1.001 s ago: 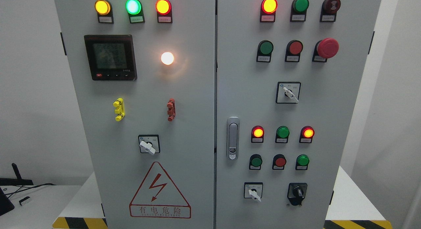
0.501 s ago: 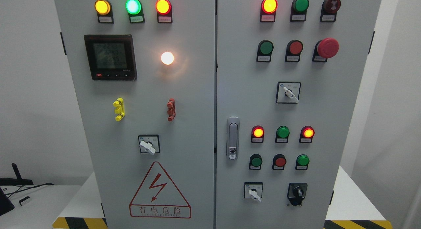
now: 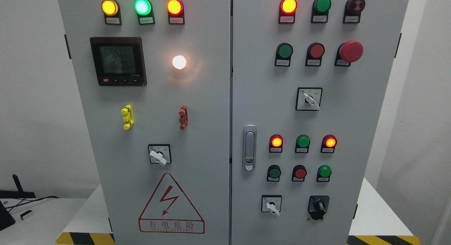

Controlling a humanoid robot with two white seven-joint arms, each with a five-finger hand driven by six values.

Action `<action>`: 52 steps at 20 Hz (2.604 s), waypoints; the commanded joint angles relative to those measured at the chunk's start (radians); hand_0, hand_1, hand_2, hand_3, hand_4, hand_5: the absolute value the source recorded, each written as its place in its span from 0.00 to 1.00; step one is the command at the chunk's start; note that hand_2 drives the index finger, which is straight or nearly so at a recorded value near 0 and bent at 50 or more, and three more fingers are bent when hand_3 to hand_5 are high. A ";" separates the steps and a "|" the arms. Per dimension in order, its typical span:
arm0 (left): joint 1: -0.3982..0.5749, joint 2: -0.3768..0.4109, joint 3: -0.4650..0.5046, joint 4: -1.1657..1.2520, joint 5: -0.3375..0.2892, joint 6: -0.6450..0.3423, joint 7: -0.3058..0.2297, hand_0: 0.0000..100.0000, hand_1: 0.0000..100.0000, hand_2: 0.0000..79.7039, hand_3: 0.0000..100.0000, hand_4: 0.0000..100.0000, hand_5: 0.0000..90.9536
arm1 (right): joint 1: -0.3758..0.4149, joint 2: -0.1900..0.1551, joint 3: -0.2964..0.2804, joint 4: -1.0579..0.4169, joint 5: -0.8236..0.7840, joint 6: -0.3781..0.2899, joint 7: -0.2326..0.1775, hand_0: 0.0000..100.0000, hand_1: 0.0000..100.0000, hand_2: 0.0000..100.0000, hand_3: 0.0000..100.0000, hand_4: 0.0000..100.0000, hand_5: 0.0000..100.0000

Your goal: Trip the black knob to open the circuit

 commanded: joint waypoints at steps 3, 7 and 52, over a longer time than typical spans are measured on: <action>0.000 0.001 0.000 -0.001 -0.031 -0.001 -0.001 0.12 0.39 0.00 0.00 0.00 0.00 | -0.148 0.033 -0.005 -0.084 0.065 0.146 -0.006 0.11 0.77 0.31 0.63 0.79 0.93; 0.000 -0.001 0.000 -0.001 -0.031 -0.001 -0.001 0.12 0.39 0.00 0.00 0.00 0.00 | -0.219 0.036 -0.007 -0.061 0.060 0.212 -0.008 0.17 0.77 0.36 0.68 0.83 0.97; 0.000 0.001 0.000 -0.001 -0.031 -0.001 -0.001 0.12 0.39 0.00 0.00 0.00 0.00 | -0.610 0.059 -0.008 0.172 -0.088 0.455 0.006 0.28 0.72 0.47 0.79 0.87 0.98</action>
